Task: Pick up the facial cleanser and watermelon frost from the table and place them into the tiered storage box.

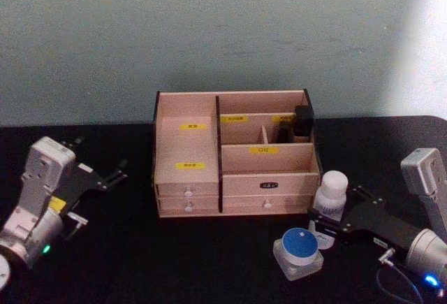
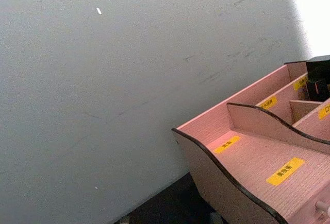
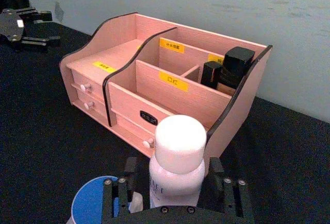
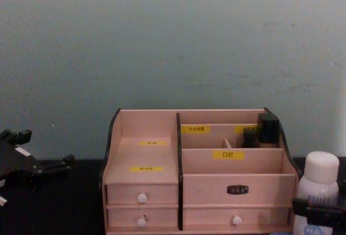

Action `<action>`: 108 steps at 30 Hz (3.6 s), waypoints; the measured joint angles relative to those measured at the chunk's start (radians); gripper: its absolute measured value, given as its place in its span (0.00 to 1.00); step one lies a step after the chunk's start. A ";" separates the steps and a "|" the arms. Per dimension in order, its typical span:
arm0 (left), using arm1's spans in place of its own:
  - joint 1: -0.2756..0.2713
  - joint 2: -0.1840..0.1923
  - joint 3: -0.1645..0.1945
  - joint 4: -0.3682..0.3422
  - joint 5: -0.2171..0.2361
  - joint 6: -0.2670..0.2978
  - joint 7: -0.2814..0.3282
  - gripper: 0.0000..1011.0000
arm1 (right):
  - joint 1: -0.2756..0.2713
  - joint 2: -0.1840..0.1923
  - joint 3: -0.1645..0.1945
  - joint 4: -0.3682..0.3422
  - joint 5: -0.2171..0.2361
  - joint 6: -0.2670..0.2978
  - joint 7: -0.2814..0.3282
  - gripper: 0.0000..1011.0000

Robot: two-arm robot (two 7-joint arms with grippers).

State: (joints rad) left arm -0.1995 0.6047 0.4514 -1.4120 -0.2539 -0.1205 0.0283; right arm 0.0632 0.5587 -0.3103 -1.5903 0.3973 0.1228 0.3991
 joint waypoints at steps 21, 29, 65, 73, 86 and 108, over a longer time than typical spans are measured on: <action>0.000 0.000 0.000 0.000 0.000 0.000 0.000 0.99 | -0.001 0.001 0.000 -0.001 0.002 0.000 -0.001 0.59; 0.000 0.000 0.000 0.000 0.000 0.000 0.000 0.99 | -0.024 0.014 0.027 -0.043 0.030 0.014 0.011 0.58; 0.000 0.000 0.000 0.000 0.000 0.000 0.000 0.99 | 0.355 -0.095 -0.088 0.054 0.105 0.103 0.021 0.58; 0.000 0.000 0.000 0.000 0.000 0.000 0.000 0.99 | 0.467 -0.167 -0.128 0.206 0.076 0.110 0.012 0.58; 0.000 0.000 0.000 0.000 0.000 0.000 0.000 0.99 | 0.533 -0.222 -0.163 0.316 0.046 0.094 0.036 0.58; 0.000 0.000 0.000 0.000 0.000 0.000 0.000 0.99 | 0.565 -0.261 -0.178 0.393 -0.007 0.058 0.053 0.59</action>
State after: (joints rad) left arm -0.1995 0.6047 0.4514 -1.4120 -0.2539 -0.1205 0.0283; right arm 0.6279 0.2982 -0.4879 -1.1970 0.3907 0.1811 0.4522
